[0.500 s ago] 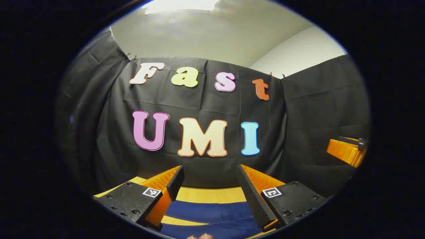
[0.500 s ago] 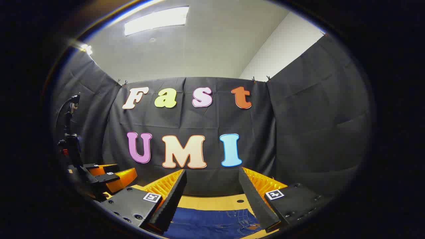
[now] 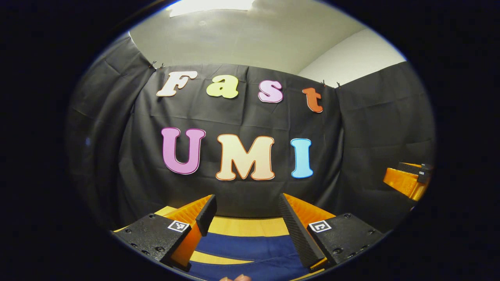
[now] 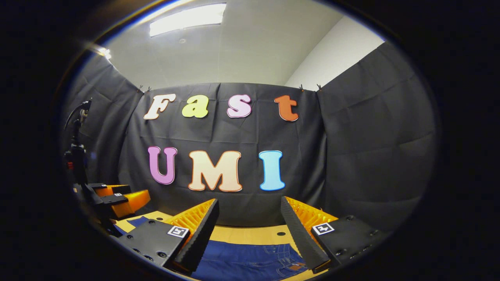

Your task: Grasp the waist and the cuffs of the jeans and fold them to make the two legs overlap; first hold the waist and fold one-third of the jeans toward the cuffs, then hold the cuffs and fold the remaining one-third in the same direction to finish folding.

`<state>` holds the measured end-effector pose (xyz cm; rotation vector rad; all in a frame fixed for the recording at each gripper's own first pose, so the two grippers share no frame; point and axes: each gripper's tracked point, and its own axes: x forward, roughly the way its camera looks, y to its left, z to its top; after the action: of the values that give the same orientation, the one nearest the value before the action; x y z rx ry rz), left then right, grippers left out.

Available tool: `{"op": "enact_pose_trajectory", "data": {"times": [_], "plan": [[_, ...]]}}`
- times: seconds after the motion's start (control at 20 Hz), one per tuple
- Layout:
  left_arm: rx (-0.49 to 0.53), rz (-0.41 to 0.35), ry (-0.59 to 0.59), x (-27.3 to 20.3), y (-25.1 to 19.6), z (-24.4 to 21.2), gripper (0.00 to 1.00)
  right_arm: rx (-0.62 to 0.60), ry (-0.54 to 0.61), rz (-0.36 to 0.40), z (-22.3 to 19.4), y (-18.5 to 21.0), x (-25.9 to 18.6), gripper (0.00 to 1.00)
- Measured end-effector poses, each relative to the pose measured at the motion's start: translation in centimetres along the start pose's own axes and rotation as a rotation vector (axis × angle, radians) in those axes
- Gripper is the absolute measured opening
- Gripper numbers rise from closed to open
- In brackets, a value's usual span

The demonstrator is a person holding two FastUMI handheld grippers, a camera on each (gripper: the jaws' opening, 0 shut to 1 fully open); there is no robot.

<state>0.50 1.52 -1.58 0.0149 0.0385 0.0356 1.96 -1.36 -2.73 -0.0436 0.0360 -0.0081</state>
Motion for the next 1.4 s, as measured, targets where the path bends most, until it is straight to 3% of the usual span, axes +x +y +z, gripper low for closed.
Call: {"op": "enact_pose_trajectory", "data": {"times": [0.35,0.6,0.95,1.2,1.4], "plan": [[0.007,0.038,0.039,0.2,0.8,-1.3,0.93,-0.083,0.042,-0.018,-4.1,-5.4,0.9,0.99],[0.024,0.09,0.07,0.9,1.2,-2.5,0.95,-0.377,0.165,0.017,-11.4,-10.6,0.5,0.99],[0.068,0.18,0.106,1.3,1.4,-4.9,0.93,-0.675,0.32,0.256,-23.1,-12.2,-1.4,0.99],[0.08,0.251,0.152,0.0,1.8,-6.7,0.94,-0.926,0.456,0.483,-31.4,-13.2,-3.8,0.99],[0.105,0.299,0.189,-1.1,2.4,-7.2,0.94,-1.061,0.456,0.616,-35.5,-12.8,-4.1,0.99]]}}
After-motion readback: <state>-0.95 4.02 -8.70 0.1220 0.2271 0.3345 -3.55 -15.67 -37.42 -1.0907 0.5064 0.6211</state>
